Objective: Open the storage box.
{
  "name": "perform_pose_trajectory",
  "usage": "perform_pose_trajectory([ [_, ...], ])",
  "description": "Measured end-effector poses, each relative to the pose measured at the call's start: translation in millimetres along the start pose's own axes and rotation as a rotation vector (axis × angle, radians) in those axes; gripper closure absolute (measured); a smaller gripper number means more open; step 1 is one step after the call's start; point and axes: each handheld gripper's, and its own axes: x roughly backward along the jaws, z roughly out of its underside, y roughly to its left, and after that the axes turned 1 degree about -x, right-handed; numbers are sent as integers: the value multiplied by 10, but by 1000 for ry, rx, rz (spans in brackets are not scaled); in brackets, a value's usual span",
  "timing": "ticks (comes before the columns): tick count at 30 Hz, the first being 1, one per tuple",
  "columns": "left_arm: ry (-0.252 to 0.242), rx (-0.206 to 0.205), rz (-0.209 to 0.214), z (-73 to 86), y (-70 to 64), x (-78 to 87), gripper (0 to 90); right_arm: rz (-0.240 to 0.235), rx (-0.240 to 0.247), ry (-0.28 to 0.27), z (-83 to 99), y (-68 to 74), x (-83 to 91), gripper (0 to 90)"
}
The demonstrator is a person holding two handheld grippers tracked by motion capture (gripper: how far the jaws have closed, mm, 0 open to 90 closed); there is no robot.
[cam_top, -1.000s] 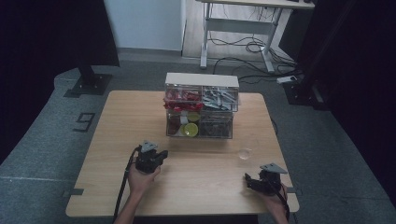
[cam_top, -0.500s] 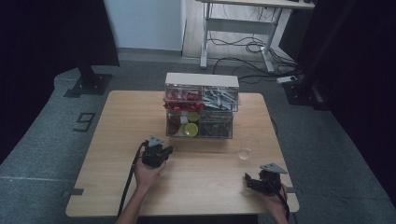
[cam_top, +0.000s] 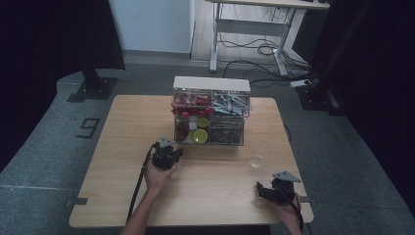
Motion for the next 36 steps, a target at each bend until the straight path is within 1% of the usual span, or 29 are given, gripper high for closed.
perform_pose_trajectory([
  [9,-5,16,4,-65,30,-81,900,0,0,0,0,0,0,164],
  [11,-2,16,1,-74,35,-89,900,0,0,0,0,0,0,165],
  [15,-12,22,-3,-91,35,-96,900,-1,0,0,0,1,0,166],
  [17,-15,18,-8,-102,35,-96,900,0,1,0,0,1,1,166],
  [18,-14,24,-8,-110,33,-101,900,0,1,0,0,1,1,167],
  [21,-6,14,-13,-116,34,-112,900,0,1,-1,0,2,1,167],
  [24,-4,14,-16,-121,31,-110,900,0,2,-1,0,2,1,168],
  [28,-12,9,-27,-111,17,-91,900,0,2,-1,0,1,1,168],
  [30,-16,9,-27,-104,18,-83,900,0,2,-1,0,1,1,167],
  [31,-19,15,-25,-104,20,-82,900,0,2,-1,0,2,1,167],
  [36,-17,12,-28,-104,18,-80,900,0,3,0,0,2,1,168],
])
